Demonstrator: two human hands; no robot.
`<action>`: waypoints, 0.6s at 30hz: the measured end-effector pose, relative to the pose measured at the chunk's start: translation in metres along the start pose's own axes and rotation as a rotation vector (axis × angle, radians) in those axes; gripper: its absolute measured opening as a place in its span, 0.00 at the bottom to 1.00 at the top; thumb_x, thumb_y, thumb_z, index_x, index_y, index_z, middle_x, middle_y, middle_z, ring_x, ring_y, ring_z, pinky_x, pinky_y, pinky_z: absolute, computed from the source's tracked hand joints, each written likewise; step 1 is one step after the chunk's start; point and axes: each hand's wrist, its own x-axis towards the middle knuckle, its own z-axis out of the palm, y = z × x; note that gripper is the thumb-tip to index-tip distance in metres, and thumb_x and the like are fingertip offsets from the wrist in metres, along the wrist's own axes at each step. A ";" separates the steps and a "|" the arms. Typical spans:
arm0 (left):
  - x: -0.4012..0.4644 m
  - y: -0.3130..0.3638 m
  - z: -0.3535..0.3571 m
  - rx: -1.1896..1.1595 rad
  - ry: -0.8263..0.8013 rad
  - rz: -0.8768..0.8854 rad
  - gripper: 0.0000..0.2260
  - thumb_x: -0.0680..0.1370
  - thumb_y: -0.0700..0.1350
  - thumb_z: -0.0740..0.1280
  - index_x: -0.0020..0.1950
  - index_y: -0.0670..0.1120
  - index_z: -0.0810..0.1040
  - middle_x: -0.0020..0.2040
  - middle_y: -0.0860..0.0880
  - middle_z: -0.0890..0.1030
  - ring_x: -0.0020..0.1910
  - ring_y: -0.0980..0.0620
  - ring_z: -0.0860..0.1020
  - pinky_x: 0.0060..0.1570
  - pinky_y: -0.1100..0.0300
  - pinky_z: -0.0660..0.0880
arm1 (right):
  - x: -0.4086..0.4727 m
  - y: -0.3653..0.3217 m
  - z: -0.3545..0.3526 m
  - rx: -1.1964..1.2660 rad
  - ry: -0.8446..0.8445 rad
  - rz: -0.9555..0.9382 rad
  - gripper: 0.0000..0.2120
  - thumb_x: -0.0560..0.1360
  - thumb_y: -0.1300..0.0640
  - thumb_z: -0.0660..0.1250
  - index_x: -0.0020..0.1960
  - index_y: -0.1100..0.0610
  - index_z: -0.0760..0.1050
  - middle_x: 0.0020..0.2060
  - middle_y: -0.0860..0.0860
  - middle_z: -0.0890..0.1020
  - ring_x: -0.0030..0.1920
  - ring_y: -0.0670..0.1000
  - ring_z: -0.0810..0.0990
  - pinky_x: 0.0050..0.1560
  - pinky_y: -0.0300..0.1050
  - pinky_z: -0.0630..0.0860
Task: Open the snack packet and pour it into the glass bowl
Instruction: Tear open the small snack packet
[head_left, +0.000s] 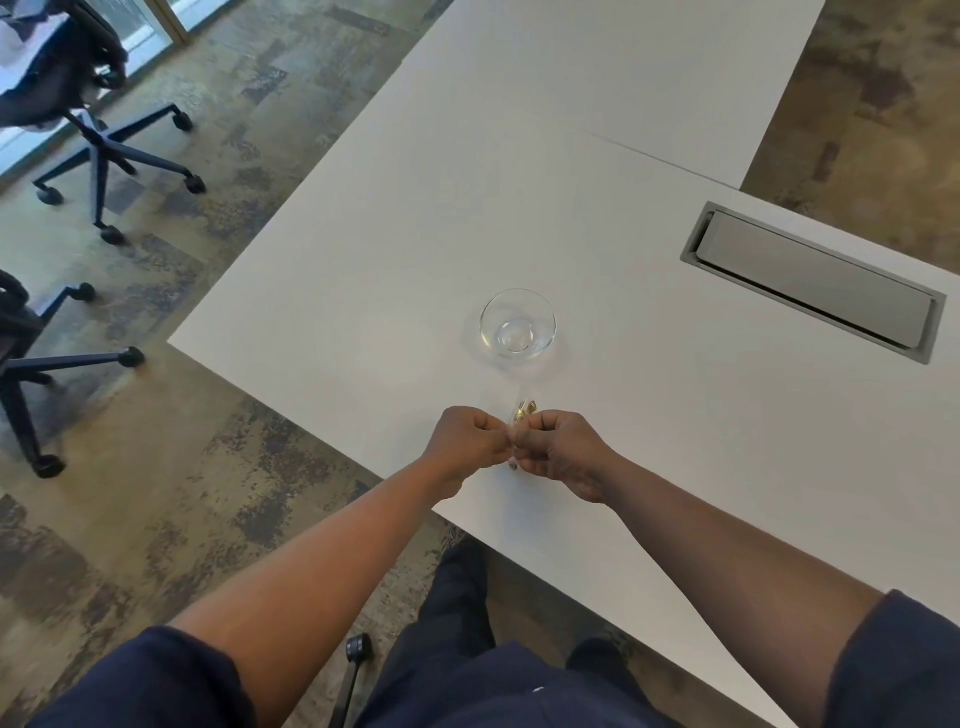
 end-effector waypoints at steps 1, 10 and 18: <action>0.000 0.000 0.000 -0.016 -0.001 -0.011 0.05 0.74 0.34 0.76 0.46 0.33 0.85 0.45 0.36 0.87 0.43 0.45 0.87 0.48 0.55 0.85 | -0.001 0.001 -0.001 -0.001 0.001 -0.001 0.08 0.76 0.63 0.75 0.52 0.66 0.81 0.41 0.59 0.84 0.41 0.55 0.83 0.44 0.44 0.83; -0.003 0.003 0.007 0.190 0.054 0.062 0.05 0.74 0.37 0.74 0.42 0.35 0.83 0.41 0.37 0.85 0.38 0.48 0.81 0.45 0.51 0.81 | 0.000 0.000 0.000 -0.012 0.022 -0.013 0.07 0.79 0.62 0.72 0.47 0.66 0.81 0.39 0.60 0.84 0.39 0.53 0.82 0.42 0.42 0.83; -0.008 0.009 0.014 0.151 0.114 0.056 0.05 0.72 0.36 0.70 0.45 0.36 0.79 0.44 0.34 0.84 0.37 0.45 0.83 0.49 0.40 0.84 | 0.003 0.001 0.001 -0.117 0.122 -0.130 0.05 0.79 0.65 0.70 0.47 0.67 0.79 0.37 0.61 0.80 0.35 0.55 0.80 0.41 0.45 0.84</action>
